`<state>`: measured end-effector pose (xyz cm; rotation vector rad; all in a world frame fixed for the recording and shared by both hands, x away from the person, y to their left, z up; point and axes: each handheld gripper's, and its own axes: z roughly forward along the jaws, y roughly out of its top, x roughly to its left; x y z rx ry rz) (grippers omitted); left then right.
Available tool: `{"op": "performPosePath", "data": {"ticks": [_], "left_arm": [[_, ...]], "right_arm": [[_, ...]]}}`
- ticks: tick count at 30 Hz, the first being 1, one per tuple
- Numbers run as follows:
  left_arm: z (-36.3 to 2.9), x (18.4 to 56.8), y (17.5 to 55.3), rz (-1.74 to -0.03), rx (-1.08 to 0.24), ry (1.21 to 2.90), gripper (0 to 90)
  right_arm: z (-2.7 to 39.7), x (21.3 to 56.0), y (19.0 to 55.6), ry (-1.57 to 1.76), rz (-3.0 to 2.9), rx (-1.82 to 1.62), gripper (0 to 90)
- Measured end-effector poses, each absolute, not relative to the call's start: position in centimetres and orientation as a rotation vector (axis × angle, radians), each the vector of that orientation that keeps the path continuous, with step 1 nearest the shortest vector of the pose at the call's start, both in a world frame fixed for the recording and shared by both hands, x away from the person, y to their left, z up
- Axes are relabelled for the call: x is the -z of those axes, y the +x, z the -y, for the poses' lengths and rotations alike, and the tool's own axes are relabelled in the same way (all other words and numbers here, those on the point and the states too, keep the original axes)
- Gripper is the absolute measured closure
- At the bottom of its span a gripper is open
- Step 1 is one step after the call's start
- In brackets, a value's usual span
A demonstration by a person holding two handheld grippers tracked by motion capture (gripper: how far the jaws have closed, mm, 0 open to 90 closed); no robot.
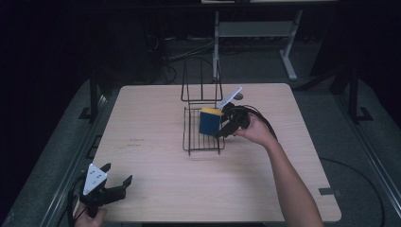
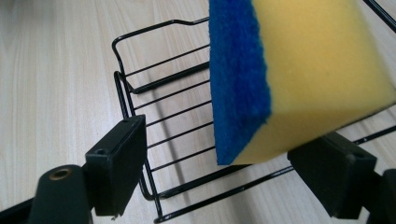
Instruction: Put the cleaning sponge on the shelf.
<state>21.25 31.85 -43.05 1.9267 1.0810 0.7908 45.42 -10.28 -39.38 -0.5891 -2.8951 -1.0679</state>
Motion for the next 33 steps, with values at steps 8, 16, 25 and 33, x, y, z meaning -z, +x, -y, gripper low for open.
{"op": "performPosePath", "data": {"ticks": [8,16,25,33], "left_arm": [[-31.9,43.0,21.2,-1.080,-0.797,1.918,14.1],[-31.8,43.0,21.2,-1.081,-0.794,1.924,14.1],[-31.8,43.0,21.2,-1.080,-0.792,1.924,14.1],[-31.8,43.0,21.2,-1.082,-0.794,1.924,14.1]], "right_arm": [[10.9,39.2,45.2,-0.595,2.899,1.072,19.1],[11.5,39.6,45.0,-0.615,2.892,1.071,19.1],[11.7,39.8,44.7,-0.608,2.895,1.067,19.2],[11.9,39.9,44.4,-0.604,2.900,1.057,19.2]]}}
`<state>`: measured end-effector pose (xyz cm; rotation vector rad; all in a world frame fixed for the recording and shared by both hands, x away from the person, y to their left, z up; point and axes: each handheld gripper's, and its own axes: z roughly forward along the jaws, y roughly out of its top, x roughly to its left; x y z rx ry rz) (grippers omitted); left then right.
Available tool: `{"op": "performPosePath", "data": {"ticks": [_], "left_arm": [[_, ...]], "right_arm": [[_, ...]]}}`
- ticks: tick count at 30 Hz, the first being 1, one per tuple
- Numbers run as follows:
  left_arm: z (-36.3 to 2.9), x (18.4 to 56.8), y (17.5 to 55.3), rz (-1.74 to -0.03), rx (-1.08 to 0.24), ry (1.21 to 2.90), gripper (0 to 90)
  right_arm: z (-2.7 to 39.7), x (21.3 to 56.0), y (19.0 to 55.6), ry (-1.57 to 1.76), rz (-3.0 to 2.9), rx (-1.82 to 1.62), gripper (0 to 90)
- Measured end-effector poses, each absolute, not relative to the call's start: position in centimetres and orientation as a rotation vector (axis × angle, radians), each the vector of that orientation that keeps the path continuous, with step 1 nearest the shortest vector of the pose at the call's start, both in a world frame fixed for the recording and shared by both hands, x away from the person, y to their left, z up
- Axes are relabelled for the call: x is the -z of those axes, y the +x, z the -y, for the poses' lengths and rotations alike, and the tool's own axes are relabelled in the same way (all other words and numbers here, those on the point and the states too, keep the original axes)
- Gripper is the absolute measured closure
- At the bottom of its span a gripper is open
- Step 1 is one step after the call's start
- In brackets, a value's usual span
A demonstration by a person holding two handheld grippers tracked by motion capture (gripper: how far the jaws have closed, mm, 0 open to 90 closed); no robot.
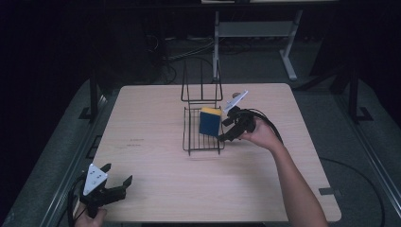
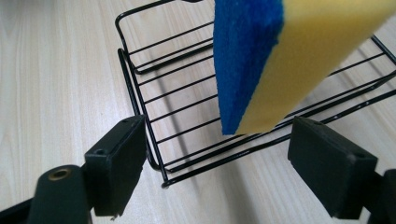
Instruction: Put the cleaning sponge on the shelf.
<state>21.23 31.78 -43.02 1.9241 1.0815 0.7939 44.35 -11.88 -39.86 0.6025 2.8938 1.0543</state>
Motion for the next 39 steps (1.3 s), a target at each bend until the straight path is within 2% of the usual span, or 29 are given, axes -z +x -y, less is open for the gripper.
{"op": "performPosePath", "data": {"ticks": [39], "left_arm": [[-31.6,43.0,21.3,-1.078,-0.794,1.926,14.1]], "right_arm": [[13.8,39.9,42.6,0.624,-2.899,-1.040,19.4]]}}
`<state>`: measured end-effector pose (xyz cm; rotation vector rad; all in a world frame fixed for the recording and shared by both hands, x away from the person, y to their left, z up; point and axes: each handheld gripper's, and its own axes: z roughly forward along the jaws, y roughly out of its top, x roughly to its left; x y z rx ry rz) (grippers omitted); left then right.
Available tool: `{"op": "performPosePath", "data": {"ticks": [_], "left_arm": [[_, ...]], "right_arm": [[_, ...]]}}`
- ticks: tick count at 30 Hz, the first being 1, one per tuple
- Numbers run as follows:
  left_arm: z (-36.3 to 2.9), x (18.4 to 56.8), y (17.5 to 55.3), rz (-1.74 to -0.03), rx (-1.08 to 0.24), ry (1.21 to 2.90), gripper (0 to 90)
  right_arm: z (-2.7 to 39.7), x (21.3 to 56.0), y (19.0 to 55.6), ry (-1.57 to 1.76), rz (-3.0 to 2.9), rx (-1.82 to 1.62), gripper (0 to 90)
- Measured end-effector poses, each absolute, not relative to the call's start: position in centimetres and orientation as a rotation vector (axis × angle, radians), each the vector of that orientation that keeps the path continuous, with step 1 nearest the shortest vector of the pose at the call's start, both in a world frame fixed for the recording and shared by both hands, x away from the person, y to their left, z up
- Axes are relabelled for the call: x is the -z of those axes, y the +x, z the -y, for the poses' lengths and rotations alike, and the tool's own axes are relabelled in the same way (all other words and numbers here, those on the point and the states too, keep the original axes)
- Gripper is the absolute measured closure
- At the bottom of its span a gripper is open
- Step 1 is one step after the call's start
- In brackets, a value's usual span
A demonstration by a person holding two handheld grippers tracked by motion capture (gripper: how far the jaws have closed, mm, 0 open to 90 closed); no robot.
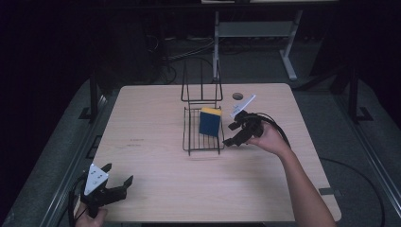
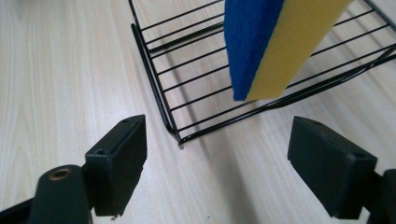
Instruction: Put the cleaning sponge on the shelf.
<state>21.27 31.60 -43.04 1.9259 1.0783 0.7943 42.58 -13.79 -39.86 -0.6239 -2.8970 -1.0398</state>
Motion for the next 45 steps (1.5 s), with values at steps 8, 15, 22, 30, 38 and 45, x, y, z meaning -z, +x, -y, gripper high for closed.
{"op": "performPosePath", "data": {"ticks": [8,15,22,30,38,45], "left_arm": [[-31.5,43.1,21.3,-1.076,-0.795,1.928,14.1],[-31.6,43.1,21.3,-1.076,-0.793,1.932,14.1],[-31.5,43.1,21.2,-1.075,-0.793,1.933,14.1],[-31.6,43.0,21.2,-1.077,-0.795,1.929,14.1],[-31.5,43.0,21.2,-1.077,-0.796,1.929,14.1],[-31.5,43.0,21.2,-1.077,-0.796,1.932,14.1]], "right_arm": [[14.4,40.2,42.0,-0.616,2.902,1.039,19.3],[15.0,40.3,41.1,-0.616,2.900,1.058,19.3],[15.6,40.9,40.2,-0.620,2.898,1.048,19.2],[16.6,41.6,39.4,-0.660,2.874,1.068,19.3],[17.5,42.1,38.4,-0.670,2.870,1.077,19.3],[18.0,42.2,37.5,-0.681,2.868,1.087,19.3]]}}
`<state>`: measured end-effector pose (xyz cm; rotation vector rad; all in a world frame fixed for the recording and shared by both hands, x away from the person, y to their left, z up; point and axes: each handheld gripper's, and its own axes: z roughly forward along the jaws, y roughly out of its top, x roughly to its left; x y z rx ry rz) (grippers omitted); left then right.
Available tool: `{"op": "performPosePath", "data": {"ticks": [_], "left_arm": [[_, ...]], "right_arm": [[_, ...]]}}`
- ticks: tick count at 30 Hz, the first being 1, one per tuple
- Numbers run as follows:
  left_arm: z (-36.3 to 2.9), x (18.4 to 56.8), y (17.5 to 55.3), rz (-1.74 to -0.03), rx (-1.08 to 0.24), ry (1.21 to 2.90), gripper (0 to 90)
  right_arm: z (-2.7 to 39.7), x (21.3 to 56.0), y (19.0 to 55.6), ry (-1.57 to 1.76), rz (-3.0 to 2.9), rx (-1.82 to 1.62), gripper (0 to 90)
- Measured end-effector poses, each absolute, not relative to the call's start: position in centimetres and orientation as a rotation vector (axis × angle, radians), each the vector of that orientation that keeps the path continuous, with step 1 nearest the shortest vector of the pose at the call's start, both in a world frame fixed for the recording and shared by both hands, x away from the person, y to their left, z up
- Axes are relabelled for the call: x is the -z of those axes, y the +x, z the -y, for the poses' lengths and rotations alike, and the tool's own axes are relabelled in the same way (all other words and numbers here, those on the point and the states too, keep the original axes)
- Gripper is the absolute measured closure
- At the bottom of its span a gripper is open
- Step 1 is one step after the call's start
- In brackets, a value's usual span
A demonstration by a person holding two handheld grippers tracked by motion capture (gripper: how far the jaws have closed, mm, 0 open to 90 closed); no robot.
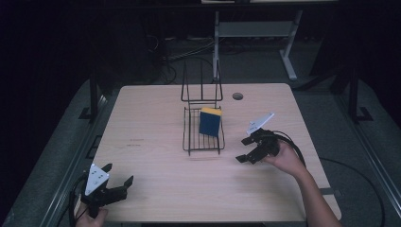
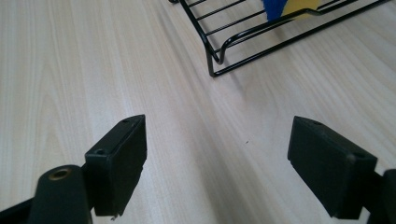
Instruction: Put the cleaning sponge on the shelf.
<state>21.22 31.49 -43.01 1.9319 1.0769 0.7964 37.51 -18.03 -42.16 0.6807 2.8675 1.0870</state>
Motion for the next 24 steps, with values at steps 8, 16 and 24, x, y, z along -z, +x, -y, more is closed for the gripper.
{"op": "performPosePath", "data": {"ticks": [8,16,24], "left_arm": [[-31.5,43.0,21.2,-1.076,-0.798,1.929,14.1],[-31.4,43.0,21.2,-1.070,-0.798,1.933,14.1],[-31.4,43.1,21.2,-1.073,-0.800,1.930,14.1]], "right_arm": [[18.8,42.8,36.2,0.686,-2.864,-1.084,19.4],[19.8,43.0,34.3,0.692,-2.834,-1.113,19.8],[20.5,43.2,32.1,0.698,-2.811,-1.114,19.8]]}}
